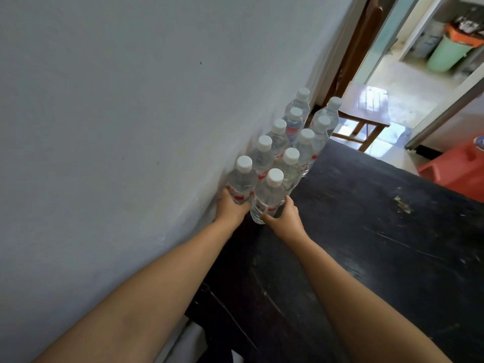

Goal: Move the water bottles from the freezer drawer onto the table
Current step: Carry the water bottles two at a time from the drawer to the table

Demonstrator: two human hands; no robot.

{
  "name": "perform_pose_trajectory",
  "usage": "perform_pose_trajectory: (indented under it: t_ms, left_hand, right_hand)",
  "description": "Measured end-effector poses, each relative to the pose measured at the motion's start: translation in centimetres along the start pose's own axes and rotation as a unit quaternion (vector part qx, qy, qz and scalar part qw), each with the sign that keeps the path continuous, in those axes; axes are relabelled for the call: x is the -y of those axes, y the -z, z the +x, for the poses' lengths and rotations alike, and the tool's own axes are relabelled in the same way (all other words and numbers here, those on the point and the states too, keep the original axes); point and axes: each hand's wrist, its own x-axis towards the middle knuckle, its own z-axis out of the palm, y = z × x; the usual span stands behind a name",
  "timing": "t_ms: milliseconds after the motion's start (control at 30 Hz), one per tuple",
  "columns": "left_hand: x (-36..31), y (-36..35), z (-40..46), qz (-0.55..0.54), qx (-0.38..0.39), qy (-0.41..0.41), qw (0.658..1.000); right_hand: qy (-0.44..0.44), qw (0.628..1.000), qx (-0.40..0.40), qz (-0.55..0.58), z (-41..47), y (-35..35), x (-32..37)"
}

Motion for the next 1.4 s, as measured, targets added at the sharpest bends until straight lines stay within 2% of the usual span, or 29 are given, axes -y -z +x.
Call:
perform_pose_trajectory:
  t_ms: [133, 300, 433, 667, 900, 1100, 1200, 1300, 1400]
  left_hand:
    - [-0.9, 0.4, -2.3, 0.008, -0.020, 0.008, 1.000]
    - [-0.2, 1.2, -6.2, 0.043, -0.038, 0.062, 0.996]
    - [2.2, 3.2, -9.3, 0.067, -0.082, 0.103, 0.989]
    - [6.2, 7.3, -15.7, 0.049, -0.137, 0.104, 0.984]
    - [11.0, 14.0, -26.6, 0.053, -0.262, 0.142, 0.953]
    - [16.7, 17.7, -41.2, 0.015, -0.361, 0.174, 0.916]
    - [20.7, 18.2, -50.7, -0.008, -0.410, 0.204, 0.889]
    - [24.8, 18.0, -59.9, -0.036, -0.465, 0.252, 0.848]
    - [27.5, 17.2, -68.5, -0.067, -0.533, 0.296, 0.790]
  right_hand:
    - [0.004, 1.000, 0.010, -0.028, -1.5, 1.6, 0.2]
    - [0.038, 0.997, 0.047, -0.037, -3.4, 2.3, 0.3]
    - [0.040, 0.980, 0.156, -0.115, -5.0, 0.9, -0.4]
    - [0.065, 0.933, 0.296, -0.192, -8.7, -3.0, 0.4]
    - [0.154, 0.857, 0.403, -0.282, -17.2, -9.9, 1.2]
    - [0.256, 0.780, 0.477, -0.313, -29.6, -15.0, 0.6]
    - [0.283, 0.737, 0.522, -0.324, -38.2, -17.2, -1.1]
    - [0.318, 0.680, 0.565, -0.342, -46.5, -19.1, -3.6]
    - [0.355, 0.616, 0.603, -0.362, -54.5, -20.5, -6.4]
